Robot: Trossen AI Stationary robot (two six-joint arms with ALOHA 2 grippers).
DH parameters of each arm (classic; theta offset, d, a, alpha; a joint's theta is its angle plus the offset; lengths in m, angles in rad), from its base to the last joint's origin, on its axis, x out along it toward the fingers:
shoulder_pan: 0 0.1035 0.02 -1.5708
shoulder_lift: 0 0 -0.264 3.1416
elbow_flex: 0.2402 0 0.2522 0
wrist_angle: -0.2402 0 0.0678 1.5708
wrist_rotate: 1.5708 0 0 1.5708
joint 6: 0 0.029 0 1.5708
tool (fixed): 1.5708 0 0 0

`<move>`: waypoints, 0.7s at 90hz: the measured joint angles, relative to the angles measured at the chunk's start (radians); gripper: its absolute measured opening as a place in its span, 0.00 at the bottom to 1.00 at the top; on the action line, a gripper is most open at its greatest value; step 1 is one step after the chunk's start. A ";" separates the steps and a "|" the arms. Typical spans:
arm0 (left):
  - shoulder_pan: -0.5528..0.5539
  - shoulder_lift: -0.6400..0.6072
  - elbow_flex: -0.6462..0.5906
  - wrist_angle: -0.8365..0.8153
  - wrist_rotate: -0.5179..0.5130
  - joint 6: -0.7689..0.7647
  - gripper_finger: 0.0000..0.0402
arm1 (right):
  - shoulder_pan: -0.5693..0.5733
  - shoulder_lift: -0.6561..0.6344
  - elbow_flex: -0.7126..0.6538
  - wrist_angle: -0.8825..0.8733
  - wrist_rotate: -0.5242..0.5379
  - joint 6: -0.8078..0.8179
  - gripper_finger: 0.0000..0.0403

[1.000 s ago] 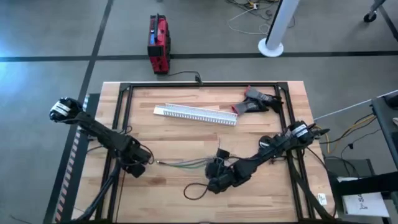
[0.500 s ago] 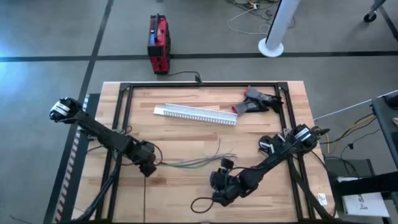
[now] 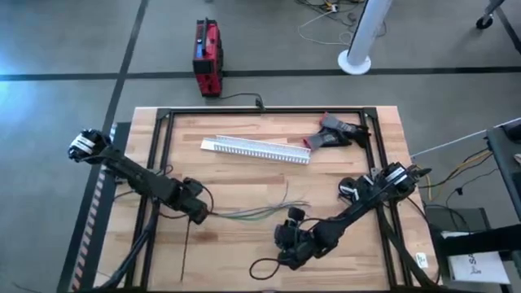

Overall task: Ziptie cables
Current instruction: Insert the black ziptie on the cable wires

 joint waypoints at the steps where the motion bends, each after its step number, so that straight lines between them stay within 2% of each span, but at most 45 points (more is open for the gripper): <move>1: 0.000 0.000 -0.004 0.003 0.000 -0.005 0.30 | 0.000 0.000 0.000 0.001 0.001 -0.002 0.31; 23: 0.004 0.001 -0.096 0.087 -0.003 -0.048 0.28 | -0.003 0.000 0.000 0.009 0.003 -0.008 0.27; 38: 0.004 0.006 -0.105 0.114 -0.013 -0.044 0.23 | -0.003 0.000 0.000 0.016 0.004 -0.016 0.24; 50: 0.004 0.008 -0.108 0.110 -0.026 -0.020 0.14 | -0.003 0.000 0.002 0.037 0.010 -0.043 0.23; 63: 0.004 0.006 -0.100 0.120 -0.047 0.031 0.02 | 0.000 -0.017 0.012 0.040 0.085 -0.086 0.21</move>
